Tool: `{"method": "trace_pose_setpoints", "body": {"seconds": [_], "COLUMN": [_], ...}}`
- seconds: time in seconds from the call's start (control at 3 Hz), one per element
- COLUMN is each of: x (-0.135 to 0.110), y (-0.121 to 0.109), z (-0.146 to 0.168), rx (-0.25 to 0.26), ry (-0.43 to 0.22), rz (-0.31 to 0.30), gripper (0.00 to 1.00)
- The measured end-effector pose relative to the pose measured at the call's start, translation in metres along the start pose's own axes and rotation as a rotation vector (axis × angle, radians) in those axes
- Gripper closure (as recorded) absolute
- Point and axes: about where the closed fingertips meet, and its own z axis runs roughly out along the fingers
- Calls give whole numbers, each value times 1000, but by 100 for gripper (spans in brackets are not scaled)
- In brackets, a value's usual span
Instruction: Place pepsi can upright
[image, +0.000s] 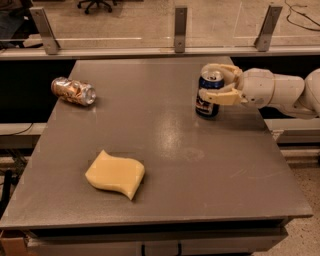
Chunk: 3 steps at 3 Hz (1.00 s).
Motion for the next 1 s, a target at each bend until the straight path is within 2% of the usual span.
{"method": "trace_pose_setpoints", "body": {"seconds": [0.33, 0.67, 1.0], "x": [6, 6, -3], "y": [-2, -5, -14], "z": [-12, -27, -53], "rx": [24, 45, 68], "ry": [8, 38, 108], "rz": [14, 13, -13], "gripper": [12, 0, 0]}}
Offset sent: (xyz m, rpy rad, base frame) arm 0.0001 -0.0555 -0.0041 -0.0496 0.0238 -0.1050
